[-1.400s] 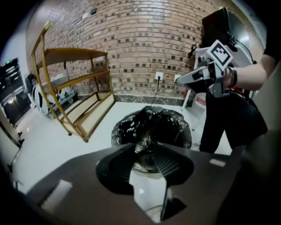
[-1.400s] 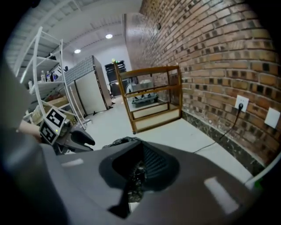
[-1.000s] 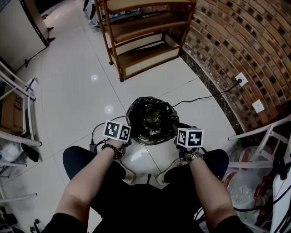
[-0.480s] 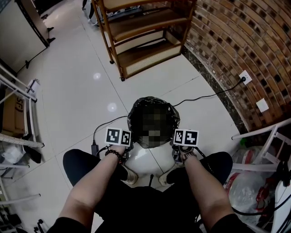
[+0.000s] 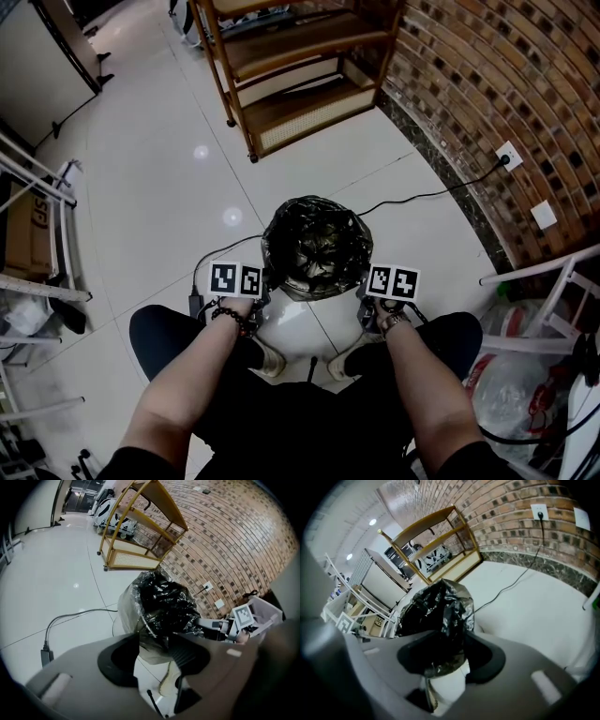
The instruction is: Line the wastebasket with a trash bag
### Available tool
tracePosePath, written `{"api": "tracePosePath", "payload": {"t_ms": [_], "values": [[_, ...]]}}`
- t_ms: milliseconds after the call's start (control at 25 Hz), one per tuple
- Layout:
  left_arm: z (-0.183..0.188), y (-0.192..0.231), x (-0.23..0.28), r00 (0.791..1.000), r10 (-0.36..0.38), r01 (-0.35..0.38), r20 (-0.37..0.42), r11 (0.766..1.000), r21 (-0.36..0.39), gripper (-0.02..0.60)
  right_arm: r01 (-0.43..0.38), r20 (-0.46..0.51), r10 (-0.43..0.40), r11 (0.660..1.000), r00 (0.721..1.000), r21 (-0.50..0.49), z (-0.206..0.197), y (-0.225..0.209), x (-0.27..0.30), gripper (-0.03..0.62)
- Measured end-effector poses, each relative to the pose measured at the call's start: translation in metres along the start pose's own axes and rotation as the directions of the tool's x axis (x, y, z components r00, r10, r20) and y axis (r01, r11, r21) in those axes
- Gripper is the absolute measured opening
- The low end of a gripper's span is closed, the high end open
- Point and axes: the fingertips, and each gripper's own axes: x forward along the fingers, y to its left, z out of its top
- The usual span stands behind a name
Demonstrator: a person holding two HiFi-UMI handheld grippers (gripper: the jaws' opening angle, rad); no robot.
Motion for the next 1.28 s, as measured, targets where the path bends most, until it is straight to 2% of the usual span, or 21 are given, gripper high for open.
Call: {"api": "tracePosePath", "payload": {"t_ms": [360, 440, 480, 520, 600, 720, 800, 840, 1000, 1120, 1280], "values": [[0.022, 0.003, -0.024, 0.995, 0.021, -0.021, 0.102, 1.0, 0.002, 0.212, 0.027, 0.036, -0.026, 0.999, 0.999, -0.033, 0.012, -0.006, -0.031, 0.202], [0.032, 0.0, -0.034, 0.989, 0.05, -0.058, 0.14, 0.997, 0.058, 0.212, 0.051, 0.068, -0.046, 0.997, 0.997, -0.066, 0.019, -0.005, -0.043, 0.202], [0.039, -0.004, -0.04, 0.984, 0.069, -0.088, 0.164, 0.99, 0.111, 0.212, 0.068, 0.095, -0.059, 0.993, 0.994, -0.098, 0.026, -0.003, -0.051, 0.202], [0.048, -0.01, -0.046, 0.978, 0.084, -0.119, 0.191, 0.977, 0.177, 0.212, 0.085, 0.127, -0.067, 0.986, 0.99, -0.143, 0.034, 0.002, -0.059, 0.202], [0.064, -0.029, -0.055, 0.966, 0.083, -0.163, 0.244, 0.931, 0.327, 0.212, 0.105, 0.199, -0.054, 0.961, 0.978, -0.255, 0.053, 0.024, -0.074, 0.198], [0.081, -0.069, -0.064, 0.953, 0.03, -0.193, 0.302, 0.827, 0.528, 0.163, 0.112, 0.272, 0.007, 0.9, 0.962, -0.421, 0.071, 0.073, -0.084, 0.087], [0.083, -0.094, -0.064, 0.949, -0.008, -0.194, 0.314, 0.771, 0.607, 0.119, 0.117, 0.288, 0.037, 0.86, 0.957, -0.497, 0.072, 0.102, -0.082, 0.007], [0.081, -0.103, -0.062, 0.949, -0.021, -0.19, 0.313, 0.756, 0.626, 0.096, 0.115, 0.286, 0.046, 0.845, 0.957, -0.522, 0.07, 0.113, -0.08, 0.002], [0.067, -0.123, -0.054, 0.952, -0.048, -0.168, 0.302, 0.745, 0.645, 0.002, 0.102, 0.254, 0.061, 0.808, 0.965, -0.58, 0.054, 0.138, -0.069, 0.002], [0.057, -0.133, -0.053, 0.95, -0.064, -0.162, 0.305, 0.735, 0.658, 0.002, 0.098, 0.232, 0.057, 0.791, 0.971, -0.604, 0.043, 0.144, -0.064, 0.002], [0.051, -0.143, -0.053, 0.947, -0.079, -0.157, 0.311, 0.73, 0.665, 0.002, 0.094, 0.221, 0.055, 0.788, 0.974, -0.608, 0.034, 0.147, -0.064, 0.002]]}}
